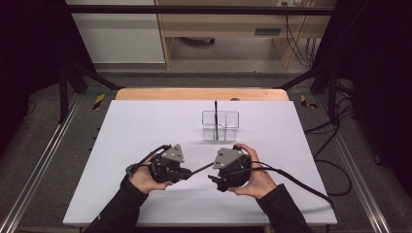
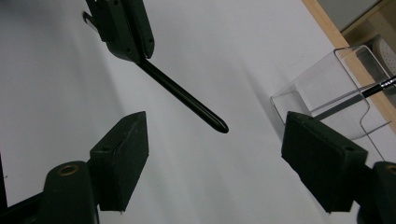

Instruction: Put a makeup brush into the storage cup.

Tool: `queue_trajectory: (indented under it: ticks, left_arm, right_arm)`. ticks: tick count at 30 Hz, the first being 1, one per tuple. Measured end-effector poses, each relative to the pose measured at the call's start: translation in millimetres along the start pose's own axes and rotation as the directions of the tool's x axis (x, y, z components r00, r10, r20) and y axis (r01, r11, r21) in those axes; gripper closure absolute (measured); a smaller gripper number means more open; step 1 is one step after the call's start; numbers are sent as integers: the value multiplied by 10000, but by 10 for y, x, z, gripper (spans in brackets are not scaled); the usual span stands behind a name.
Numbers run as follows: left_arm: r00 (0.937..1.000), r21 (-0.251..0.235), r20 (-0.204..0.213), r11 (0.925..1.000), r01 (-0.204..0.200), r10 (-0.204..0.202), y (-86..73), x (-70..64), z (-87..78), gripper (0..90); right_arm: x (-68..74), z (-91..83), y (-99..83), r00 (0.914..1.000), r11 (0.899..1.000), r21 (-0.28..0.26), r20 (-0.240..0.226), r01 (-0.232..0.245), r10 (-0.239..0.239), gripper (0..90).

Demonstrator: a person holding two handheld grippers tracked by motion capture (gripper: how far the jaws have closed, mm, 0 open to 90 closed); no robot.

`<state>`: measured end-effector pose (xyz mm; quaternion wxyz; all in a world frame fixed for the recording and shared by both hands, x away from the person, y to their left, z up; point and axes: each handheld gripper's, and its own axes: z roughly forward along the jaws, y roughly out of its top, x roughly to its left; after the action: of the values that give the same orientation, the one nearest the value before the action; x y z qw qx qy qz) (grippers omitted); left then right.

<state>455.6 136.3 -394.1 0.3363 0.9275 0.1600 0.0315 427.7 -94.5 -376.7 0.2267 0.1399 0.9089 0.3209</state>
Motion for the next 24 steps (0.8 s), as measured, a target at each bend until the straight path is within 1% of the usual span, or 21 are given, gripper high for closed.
queue_trajectory:
  ticks: [2, 3, 4, 6, 7, 9, 15, 17, 18, 19, 24]
  left_arm:
    - [10000, 38, 35, 10000, 11, -11, 8, 1, 5, 835]
    - [10000, 83, 62, 10000, 17, -18, 18, 3, 9, 835]
    - [10000, 83, 62, 10000, 17, -18, 18, 3, 9, 835]
    - [10000, 102, 85, 9999, 25, -26, 32, -1, 15, 835]
    - [10000, 102, 85, 9999, 25, -26, 32, -1, 15, 835]
    - [10000, 170, 85, 9999, 11, -12, 39, -5, 18, 835]
    - [9999, 213, 106, 9998, 45, -47, 46, -9, 23, 835]
    - [9999, 236, 132, 9997, 32, -35, 54, -14, 21, 835]
    - [9999, 236, 132, 9997, 32, -35, 54, -14, 21, 835]
    - [9999, 265, 143, 9996, 29, -33, 57, -14, 21, 835]
    - [9997, 327, 215, 9995, 55, -62, 65, -7, 24, 835]
  right_arm:
    - [4, 6, 8, 9999, 9999, 53, 27, 153, -153, 244]
    - [13, 19, 15, 9995, 9995, 104, 32, 307, -308, 252]
    - [13, 19, 15, 9995, 9995, 104, 32, 307, -308, 252]
    - [29, 42, 18, 9987, 9984, 223, 35, 511, -511, 258]
    - [29, 42, 18, 9987, 9984, 223, 35, 511, -511, 258]
    - [48, 72, 15, 9971, 9968, 281, 46, 754, -756, 269]
    - [71, 96, 20, 9951, 9945, 363, 62, 986, -989, 280]
    - [84, 103, 33, 9926, 9922, 344, 126, 1199, -1204, 290]
    - [84, 103, 33, 9926, 9922, 344, 126, 1199, -1204, 290]
    - [92, 109, 40, 9889, 9886, 335, 170, 1471, -1477, 293]
    - [105, 117, 45, 9853, 9851, 319, 213, 1689, -1696, 314]
